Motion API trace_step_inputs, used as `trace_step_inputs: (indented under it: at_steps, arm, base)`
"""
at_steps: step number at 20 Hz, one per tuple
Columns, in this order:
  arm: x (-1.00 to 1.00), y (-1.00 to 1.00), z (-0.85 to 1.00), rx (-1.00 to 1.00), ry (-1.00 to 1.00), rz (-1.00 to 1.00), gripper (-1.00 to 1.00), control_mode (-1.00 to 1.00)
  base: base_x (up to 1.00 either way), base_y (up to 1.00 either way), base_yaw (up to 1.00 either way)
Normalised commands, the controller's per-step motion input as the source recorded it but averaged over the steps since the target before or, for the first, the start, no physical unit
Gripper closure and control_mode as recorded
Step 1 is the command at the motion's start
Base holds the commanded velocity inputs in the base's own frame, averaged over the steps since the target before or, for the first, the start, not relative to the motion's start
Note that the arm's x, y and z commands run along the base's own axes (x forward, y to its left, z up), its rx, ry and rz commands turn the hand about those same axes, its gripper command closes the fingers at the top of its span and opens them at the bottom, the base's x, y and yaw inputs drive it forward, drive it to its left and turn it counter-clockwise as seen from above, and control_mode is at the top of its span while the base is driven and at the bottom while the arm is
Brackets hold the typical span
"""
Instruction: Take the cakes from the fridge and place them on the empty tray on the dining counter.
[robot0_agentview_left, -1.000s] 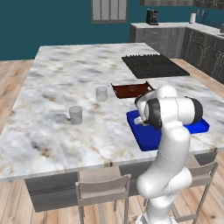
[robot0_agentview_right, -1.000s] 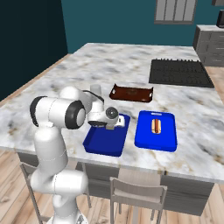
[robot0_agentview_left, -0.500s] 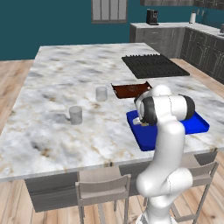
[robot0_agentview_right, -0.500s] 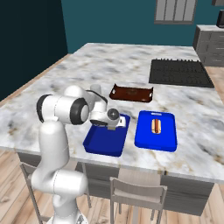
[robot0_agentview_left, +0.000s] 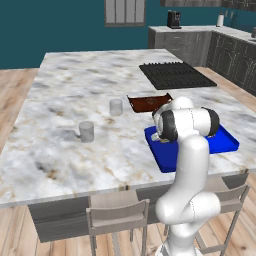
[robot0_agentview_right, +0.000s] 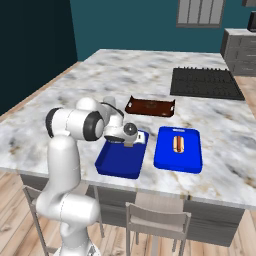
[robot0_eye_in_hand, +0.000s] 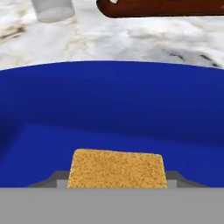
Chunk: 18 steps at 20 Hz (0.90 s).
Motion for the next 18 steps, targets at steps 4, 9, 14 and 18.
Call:
trace_step_inputs:
  at_steps: [4,9,14,18]
  arm:
    - [0.00,0.00,-0.16,0.00,0.01,0.00,-1.00,-1.00]
    - [0.00,-0.01,0.00,0.00,0.00,0.00,-1.00,-1.00]
    - [-0.01,-0.07,0.24,0.00,0.00,0.00,-1.00,-1.00]
    - [-0.08,-0.12,0.27,0.00,0.00,0.00,-1.00,-1.00]
  base:
    - [0.00,0.00,0.00]
    - [0.00,0.00,0.00]
    - [0.00,0.00,0.00]
    - [0.00,0.00,0.00]
